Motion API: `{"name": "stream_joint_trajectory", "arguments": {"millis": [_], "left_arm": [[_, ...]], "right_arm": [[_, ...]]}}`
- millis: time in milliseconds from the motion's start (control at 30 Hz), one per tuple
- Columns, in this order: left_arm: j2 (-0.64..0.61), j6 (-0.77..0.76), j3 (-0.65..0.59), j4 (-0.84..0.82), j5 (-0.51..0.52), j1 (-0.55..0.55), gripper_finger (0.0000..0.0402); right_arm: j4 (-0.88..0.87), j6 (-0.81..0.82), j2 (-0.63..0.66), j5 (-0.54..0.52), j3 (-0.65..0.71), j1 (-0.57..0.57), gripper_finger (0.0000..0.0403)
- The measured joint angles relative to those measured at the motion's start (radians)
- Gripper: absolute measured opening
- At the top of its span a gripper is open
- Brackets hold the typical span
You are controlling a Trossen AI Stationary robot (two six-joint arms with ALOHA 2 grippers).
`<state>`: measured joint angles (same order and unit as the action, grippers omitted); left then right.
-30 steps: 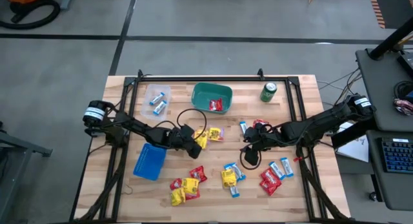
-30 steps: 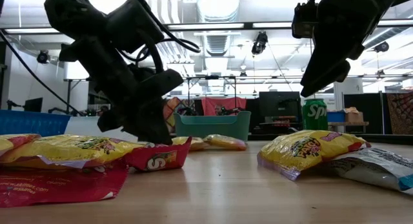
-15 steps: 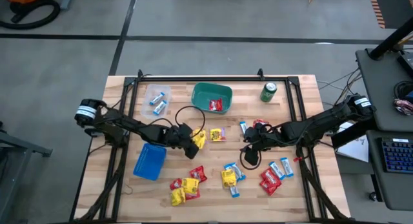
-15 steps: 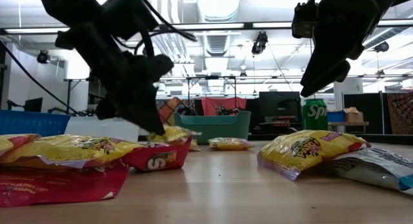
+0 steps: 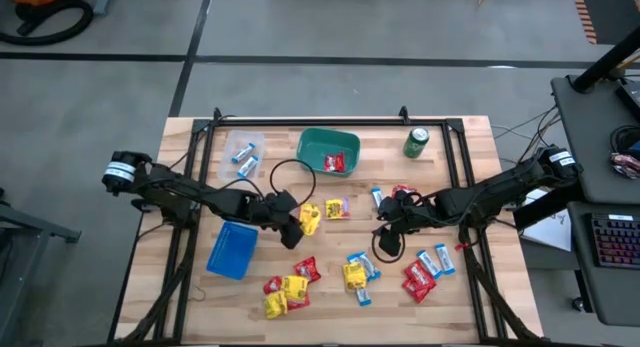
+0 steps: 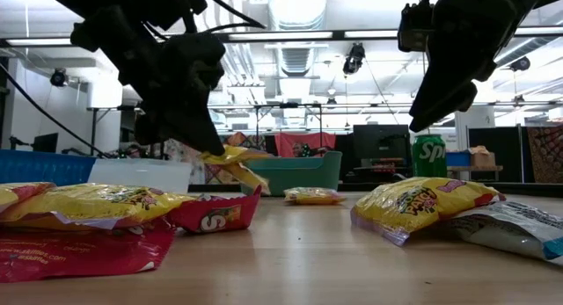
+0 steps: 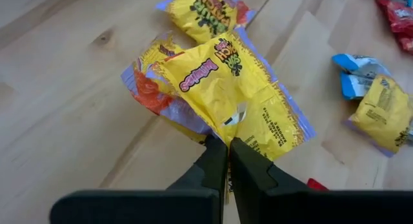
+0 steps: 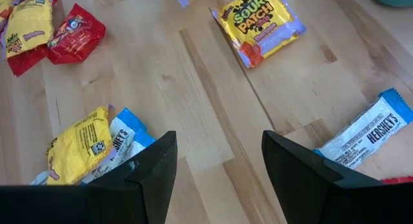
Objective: Sort candy
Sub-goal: Put the yellow candy into the blue basket
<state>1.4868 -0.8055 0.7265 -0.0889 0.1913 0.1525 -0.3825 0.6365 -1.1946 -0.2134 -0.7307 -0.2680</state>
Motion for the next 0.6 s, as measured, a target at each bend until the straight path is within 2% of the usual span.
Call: {"name": "stream_joint_trajectory", "arguments": {"millis": [367, 600], "left_arm": [[-0.001, -0.006, 0.000, -0.118, 0.008, -0.004, 0.0065], [-0.001, 0.140, 0.000, -0.060, 0.007, -0.002, 0.0099]], "right_arm": [[0.000, 0.000, 0.000, 0.000, 0.000, 0.000, 0.0217], [0.000, 0.000, 0.000, 0.000, 0.000, 0.000, 0.0217]]}}
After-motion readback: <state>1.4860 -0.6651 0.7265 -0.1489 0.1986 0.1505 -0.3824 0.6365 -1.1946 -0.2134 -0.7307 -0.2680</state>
